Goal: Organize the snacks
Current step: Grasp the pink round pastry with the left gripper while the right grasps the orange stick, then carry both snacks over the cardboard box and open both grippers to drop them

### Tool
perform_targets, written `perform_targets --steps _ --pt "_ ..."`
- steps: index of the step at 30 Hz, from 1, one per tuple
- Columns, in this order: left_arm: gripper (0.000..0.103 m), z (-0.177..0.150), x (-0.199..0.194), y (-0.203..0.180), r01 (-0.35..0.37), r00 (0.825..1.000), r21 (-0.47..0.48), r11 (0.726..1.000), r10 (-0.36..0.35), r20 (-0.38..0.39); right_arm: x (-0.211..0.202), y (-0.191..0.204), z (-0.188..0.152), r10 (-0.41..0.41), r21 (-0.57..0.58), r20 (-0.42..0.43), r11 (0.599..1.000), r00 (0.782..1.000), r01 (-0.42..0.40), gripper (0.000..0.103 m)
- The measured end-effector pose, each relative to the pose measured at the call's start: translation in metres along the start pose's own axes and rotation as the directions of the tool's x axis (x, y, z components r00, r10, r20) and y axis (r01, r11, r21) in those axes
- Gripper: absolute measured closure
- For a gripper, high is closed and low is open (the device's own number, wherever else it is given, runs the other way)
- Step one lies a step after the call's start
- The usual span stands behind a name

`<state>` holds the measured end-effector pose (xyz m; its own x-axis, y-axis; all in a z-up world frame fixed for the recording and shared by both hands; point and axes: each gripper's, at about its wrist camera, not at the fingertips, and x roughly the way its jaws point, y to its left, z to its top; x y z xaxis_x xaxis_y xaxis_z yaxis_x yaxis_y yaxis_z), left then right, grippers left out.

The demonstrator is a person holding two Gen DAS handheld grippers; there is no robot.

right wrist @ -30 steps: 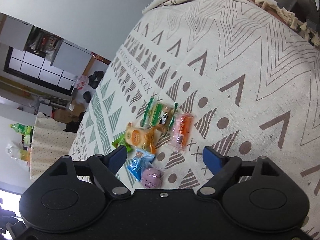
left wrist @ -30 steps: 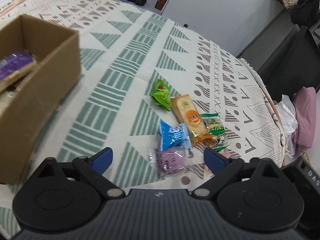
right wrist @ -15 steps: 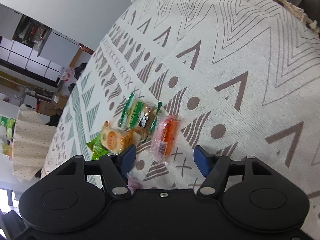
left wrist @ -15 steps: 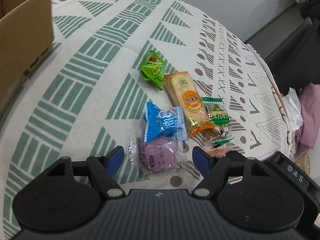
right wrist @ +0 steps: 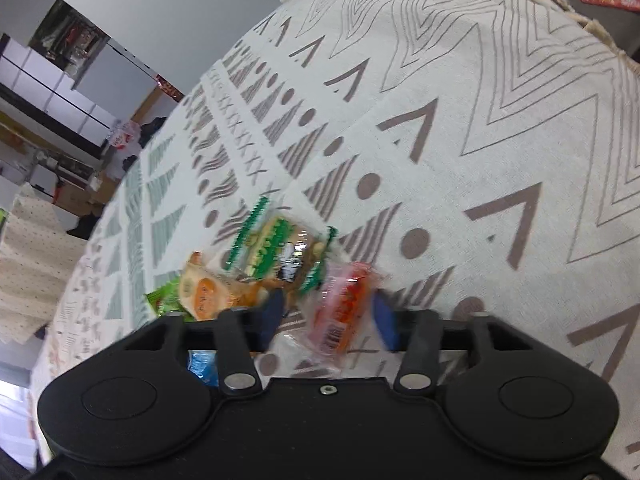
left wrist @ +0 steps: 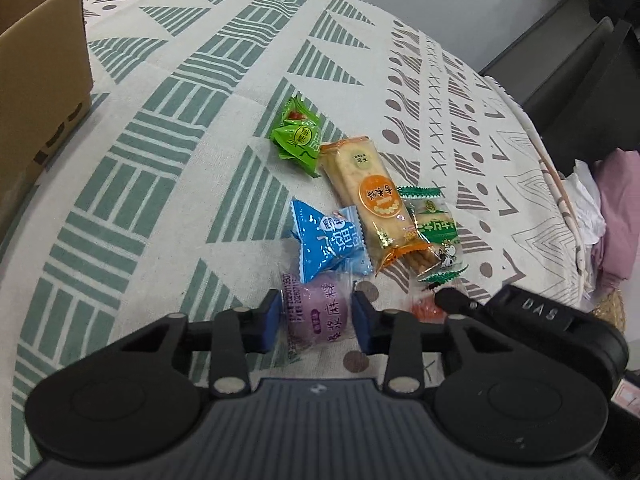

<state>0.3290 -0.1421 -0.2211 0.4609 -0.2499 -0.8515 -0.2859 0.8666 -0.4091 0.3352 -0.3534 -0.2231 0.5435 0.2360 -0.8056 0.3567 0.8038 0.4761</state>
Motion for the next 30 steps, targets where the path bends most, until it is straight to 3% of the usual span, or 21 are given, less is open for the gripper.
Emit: perform_targets --steps 1,4,10,18,30 --pt "0.069 -0.001 -0.002 0.001 0.001 1.0 -0.005 1.0 -0.001 -0.003 -0.001 -0.002 -0.001 -0.011 -0.005 0.003 1.0 1.0 0.011 0.078" --pt "0.071 -0.004 -0.011 0.005 -0.007 1.0 -0.009 1.0 0.007 0.001 -0.006 -0.009 -0.001 0.015 0.042 -0.015 0.999 1.0 -0.014 0.083" --pt "0.073 -0.004 -0.039 0.009 -0.003 0.999 0.015 1.0 0.002 0.037 -0.027 -0.015 -0.003 0.085 0.11 -0.009 0.99 0.996 -0.083 0.084" --pt "0.073 -0.002 -0.083 0.011 -0.013 0.993 0.018 1.0 0.011 0.119 -0.053 0.008 -0.008 0.204 0.062 0.019 0.977 0.979 -0.205 0.084" --pt "0.073 0.007 -0.138 0.021 -0.062 0.972 0.011 0.998 0.058 0.228 -0.078 0.036 -0.02 0.315 0.019 0.026 0.949 0.949 -0.315 0.085"
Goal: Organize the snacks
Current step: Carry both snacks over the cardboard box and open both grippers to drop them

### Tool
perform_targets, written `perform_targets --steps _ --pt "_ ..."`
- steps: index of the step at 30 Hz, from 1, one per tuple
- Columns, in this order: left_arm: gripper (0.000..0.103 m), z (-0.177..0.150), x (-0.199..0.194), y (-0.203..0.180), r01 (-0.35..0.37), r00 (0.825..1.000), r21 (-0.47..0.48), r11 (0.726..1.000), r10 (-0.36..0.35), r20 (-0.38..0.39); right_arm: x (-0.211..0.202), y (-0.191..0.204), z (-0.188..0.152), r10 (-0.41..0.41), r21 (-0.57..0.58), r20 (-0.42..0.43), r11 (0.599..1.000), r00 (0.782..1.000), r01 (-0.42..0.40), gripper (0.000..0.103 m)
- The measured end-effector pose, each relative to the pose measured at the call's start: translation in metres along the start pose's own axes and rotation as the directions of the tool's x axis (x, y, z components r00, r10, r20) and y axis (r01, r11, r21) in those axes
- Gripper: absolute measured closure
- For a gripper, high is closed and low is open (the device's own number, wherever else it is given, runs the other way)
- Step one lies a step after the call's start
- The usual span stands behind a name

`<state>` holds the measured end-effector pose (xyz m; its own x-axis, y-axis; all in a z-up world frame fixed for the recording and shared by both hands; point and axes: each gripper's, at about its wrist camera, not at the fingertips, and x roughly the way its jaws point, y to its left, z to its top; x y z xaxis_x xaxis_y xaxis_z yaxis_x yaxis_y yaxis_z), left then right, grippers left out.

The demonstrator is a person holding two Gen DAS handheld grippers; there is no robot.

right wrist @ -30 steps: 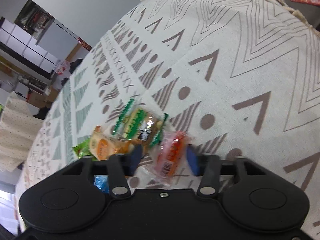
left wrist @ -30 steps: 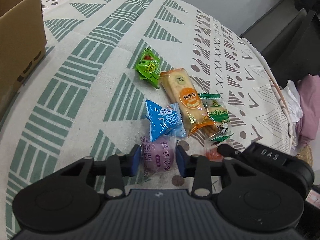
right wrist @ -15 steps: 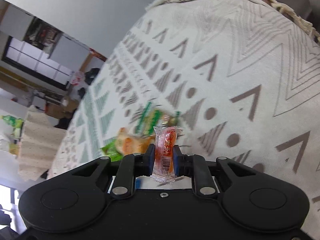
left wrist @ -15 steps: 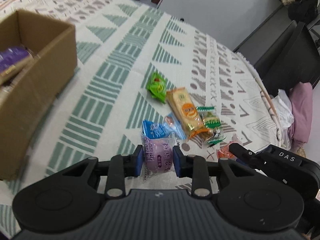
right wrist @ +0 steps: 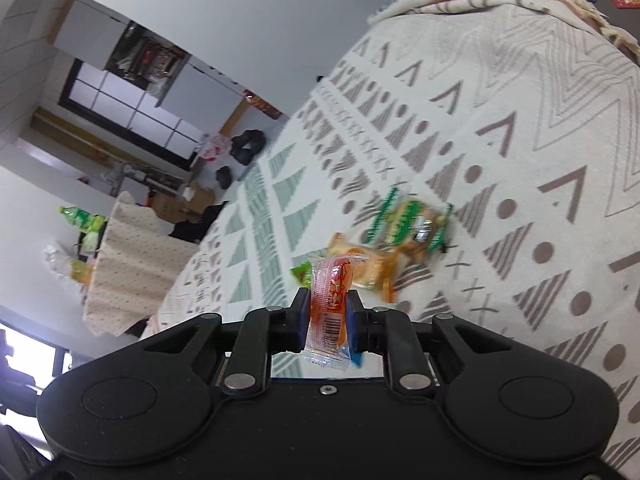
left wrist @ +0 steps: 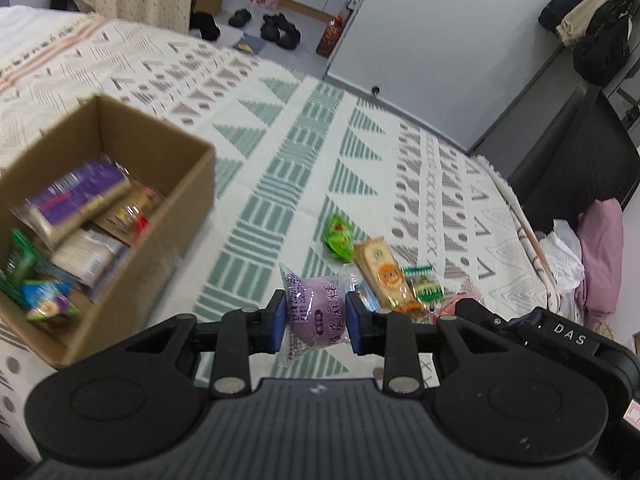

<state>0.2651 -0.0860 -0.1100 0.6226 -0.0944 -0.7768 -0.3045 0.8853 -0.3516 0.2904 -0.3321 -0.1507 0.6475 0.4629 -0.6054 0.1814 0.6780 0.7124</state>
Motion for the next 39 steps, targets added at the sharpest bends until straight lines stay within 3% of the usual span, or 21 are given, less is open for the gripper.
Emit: perform_targets --steps 10,25,39 --pt "0.073 0.02 -0.037 0.026 -0.044 0.996 -0.026 0.999 0.046 0.08 0.002 0.044 -0.019 0.115 -0.1 -0.028 0.988 0.993 -0.117 0.085" --pt "0.073 0.044 -0.072 0.087 -0.066 0.986 -0.102 0.993 0.08 0.143 0.001 0.094 -0.052 0.187 -0.207 -0.092 0.957 0.978 -0.203 0.085" --pt "0.073 0.056 -0.065 0.149 -0.071 0.991 -0.178 0.982 0.089 0.099 0.029 0.135 -0.092 0.186 -0.312 -0.182 0.92 0.966 -0.236 0.085"
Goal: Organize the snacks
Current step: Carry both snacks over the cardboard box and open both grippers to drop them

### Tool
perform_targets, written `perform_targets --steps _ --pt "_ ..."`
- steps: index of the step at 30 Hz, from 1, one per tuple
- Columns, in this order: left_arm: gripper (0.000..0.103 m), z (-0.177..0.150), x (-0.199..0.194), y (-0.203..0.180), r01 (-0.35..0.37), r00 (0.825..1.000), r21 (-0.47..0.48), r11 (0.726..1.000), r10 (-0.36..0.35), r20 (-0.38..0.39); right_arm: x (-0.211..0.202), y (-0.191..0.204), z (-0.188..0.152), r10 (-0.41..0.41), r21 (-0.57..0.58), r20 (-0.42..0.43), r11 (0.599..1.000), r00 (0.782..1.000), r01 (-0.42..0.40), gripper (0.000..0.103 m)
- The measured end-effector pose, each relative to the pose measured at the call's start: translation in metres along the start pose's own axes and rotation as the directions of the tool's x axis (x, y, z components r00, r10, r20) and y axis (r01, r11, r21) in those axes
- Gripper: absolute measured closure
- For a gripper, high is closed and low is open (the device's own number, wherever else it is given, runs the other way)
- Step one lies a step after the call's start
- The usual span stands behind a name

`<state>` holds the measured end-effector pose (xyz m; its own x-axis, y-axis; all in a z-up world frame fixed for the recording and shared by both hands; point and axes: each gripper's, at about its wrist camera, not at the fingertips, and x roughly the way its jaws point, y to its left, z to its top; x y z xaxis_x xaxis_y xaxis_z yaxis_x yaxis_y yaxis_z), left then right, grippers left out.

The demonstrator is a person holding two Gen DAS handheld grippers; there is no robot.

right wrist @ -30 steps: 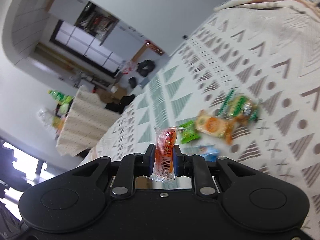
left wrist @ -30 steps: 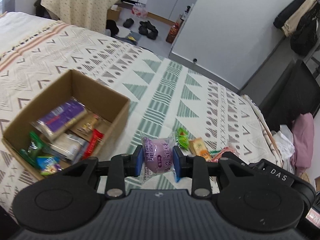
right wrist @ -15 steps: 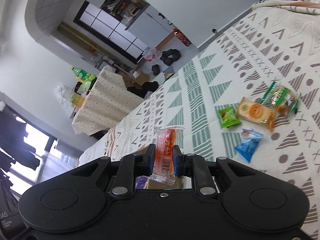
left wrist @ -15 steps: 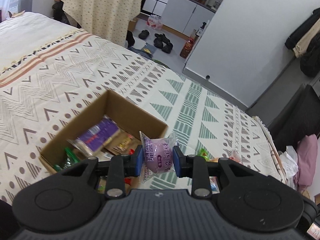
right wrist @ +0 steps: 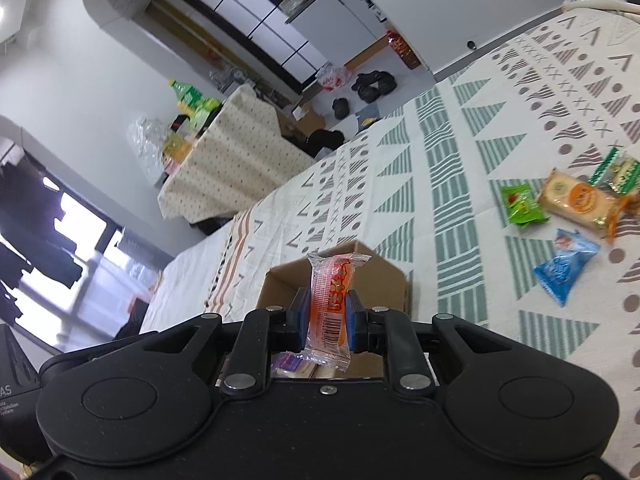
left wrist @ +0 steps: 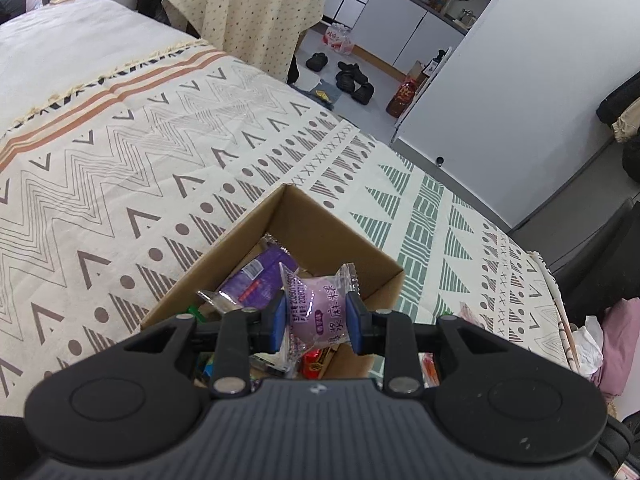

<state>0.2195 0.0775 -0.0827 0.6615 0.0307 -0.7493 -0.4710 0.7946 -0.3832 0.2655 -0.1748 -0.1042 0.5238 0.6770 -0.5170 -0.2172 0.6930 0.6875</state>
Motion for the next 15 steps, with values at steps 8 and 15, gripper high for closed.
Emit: perform_targets --steps 8,15 --pt "0.068 0.006 0.015 0.014 -0.019 0.997 -0.025 1.0 0.017 -0.075 0.017 0.02 -0.009 0.001 -0.038 -0.045 0.999 0.999 -0.002 0.085" --pt "0.04 0.017 0.002 0.025 -0.073 0.997 -0.026 0.997 0.072 -0.033 0.028 0.032 -0.021 0.021 -0.067 -0.112 0.997 0.993 -0.028 0.084"
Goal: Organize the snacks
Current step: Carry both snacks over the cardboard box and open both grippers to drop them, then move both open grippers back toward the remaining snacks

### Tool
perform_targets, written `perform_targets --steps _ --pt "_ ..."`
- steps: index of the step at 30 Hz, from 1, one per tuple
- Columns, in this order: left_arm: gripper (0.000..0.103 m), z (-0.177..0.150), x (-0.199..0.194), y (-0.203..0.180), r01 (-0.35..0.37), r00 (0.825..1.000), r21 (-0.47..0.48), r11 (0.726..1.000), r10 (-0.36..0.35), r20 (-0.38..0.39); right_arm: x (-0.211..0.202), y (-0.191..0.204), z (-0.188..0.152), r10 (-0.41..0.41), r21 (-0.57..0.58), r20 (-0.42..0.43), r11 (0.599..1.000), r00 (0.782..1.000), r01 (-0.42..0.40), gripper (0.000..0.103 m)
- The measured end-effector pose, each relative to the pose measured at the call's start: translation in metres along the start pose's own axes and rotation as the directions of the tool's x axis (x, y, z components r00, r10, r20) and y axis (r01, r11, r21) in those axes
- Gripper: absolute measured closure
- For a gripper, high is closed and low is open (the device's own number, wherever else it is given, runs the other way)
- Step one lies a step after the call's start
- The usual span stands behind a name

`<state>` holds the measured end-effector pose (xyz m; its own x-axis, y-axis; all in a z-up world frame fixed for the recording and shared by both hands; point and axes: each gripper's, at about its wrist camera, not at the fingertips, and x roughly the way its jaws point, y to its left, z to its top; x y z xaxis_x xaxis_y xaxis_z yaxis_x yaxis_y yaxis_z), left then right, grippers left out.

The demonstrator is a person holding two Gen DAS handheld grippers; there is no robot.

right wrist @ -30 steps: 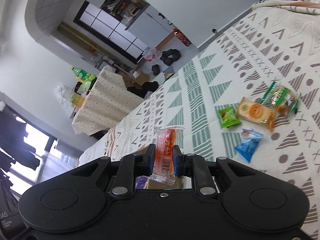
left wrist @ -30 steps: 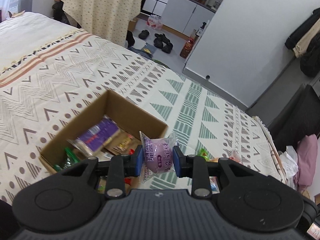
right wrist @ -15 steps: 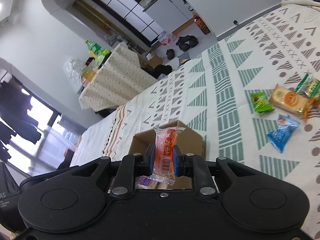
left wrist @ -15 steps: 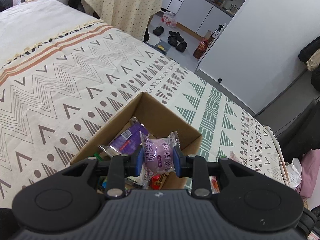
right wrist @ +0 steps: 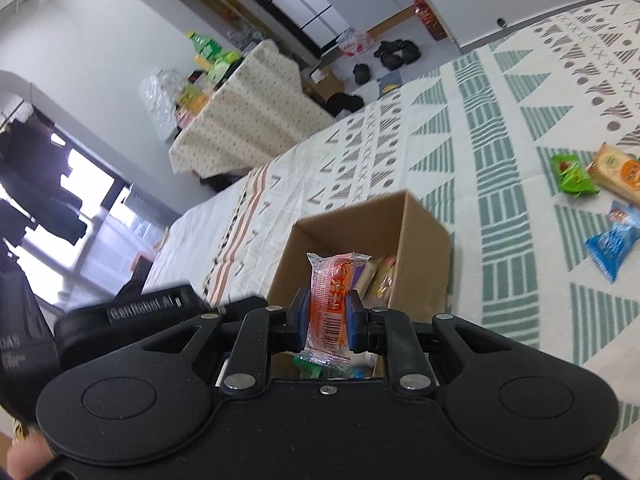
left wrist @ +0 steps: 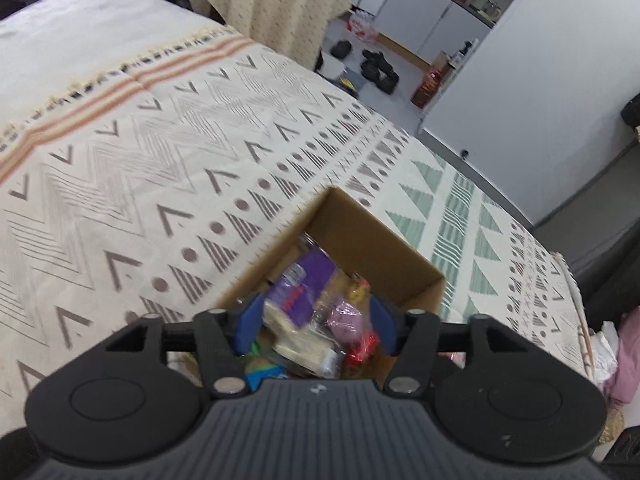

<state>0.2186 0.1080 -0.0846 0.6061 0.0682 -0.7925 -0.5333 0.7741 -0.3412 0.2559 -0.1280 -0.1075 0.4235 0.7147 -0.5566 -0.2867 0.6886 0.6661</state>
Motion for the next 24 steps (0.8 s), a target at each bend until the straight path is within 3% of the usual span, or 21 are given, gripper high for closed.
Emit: perform_targets --steps 2,7,14,17,24 --pt "0.033 0.0 -0.003 0.002 -0.013 1.0 -0.005 1.0 0.013 0.009 0.001 0.004 -0.003 0.009 -0.014 -0.019 1.0 1.0 -0.009 0.084" --pt "0.028 -0.008 -0.008 0.0 -0.044 0.999 0.005 0.999 0.044 0.012 -0.003 0.008 -0.008 0.024 -0.021 -0.032 0.999 0.999 -0.025 0.076" --pt "0.021 -0.019 -0.019 -0.01 -0.054 0.998 0.032 0.998 0.054 0.013 -0.02 0.001 -0.002 0.0 0.007 0.012 1.0 1.0 -0.001 0.073" --pt "0.015 -0.023 -0.027 -0.017 -0.048 0.998 0.041 0.998 0.046 0.042 -0.031 -0.012 0.003 -0.029 0.049 0.035 0.998 0.999 0.027 0.067" --pt "0.014 -0.038 -0.027 -0.037 -0.035 0.998 0.047 0.998 0.033 0.046 -0.055 -0.037 0.004 -0.097 0.104 0.085 0.991 0.992 0.088 0.045"
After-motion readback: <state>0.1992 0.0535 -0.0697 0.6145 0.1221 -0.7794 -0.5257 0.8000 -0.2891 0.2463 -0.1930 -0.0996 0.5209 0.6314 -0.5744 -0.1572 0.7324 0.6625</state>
